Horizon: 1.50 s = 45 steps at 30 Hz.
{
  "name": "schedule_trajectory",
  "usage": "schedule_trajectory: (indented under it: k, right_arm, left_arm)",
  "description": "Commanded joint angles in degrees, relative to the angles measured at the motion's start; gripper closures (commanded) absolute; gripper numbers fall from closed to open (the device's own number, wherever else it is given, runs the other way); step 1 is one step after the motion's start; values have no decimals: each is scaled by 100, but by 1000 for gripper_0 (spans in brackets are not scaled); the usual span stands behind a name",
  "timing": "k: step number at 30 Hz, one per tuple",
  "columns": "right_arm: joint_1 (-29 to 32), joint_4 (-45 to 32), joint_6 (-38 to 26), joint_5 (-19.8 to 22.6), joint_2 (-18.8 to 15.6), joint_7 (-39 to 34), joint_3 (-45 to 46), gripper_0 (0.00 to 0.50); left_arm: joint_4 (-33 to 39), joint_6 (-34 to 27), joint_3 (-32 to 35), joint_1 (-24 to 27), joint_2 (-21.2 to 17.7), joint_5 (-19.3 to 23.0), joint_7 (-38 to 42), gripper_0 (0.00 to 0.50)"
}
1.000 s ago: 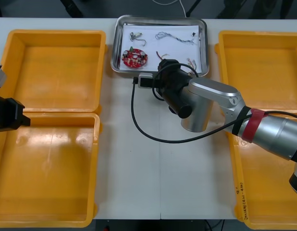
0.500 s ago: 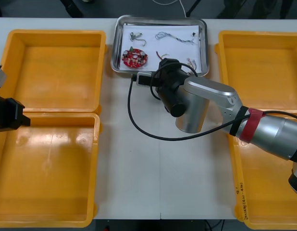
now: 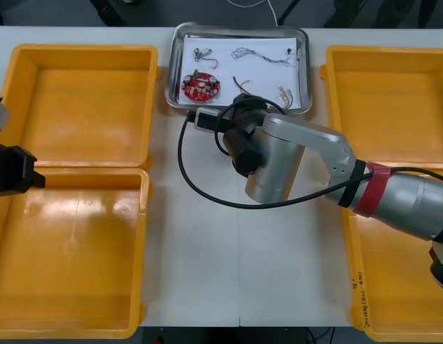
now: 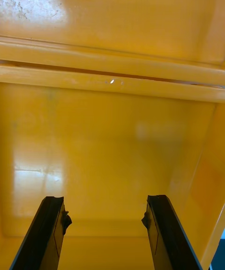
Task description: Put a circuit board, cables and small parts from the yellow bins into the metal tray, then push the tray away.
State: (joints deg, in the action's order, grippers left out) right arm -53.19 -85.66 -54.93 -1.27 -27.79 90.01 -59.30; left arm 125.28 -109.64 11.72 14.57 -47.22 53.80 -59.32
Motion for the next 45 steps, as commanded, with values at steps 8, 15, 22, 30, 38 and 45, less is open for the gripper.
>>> schedule_trajectory:
  k: [8, 15, 22, 30, 38, 45]
  right_arm:
    - [353, -1850, -2162, 619, 54, -308, 516, 0]
    - [792, -3106, -4026, 1428, -60, -414, 1711, 0]
    - [1434, -4258, -5507, 2122, -157, -572, 3258, 0]
    - [2418, -5058, -5507, 3142, -578, -1108, 5288, 0]
    - [3244, -4926, -5507, 4126, -1150, -1627, 6888, 0]
    - [3719, -4073, -5507, 4847, -1466, -1468, 8110, 0]
  left_arm:
    - [155, -36, 173, -59, -244, 43, 193, 0]
    - [155, -36, 173, -59, -244, 43, 193, 0]
    - [155, -36, 173, -59, -244, 43, 193, 0]
    - [155, -36, 173, -59, -244, 43, 193, 0]
    - [155, -36, 173, -59, -244, 43, 193, 0]
    - [155, -36, 173, -59, -244, 43, 193, 0]
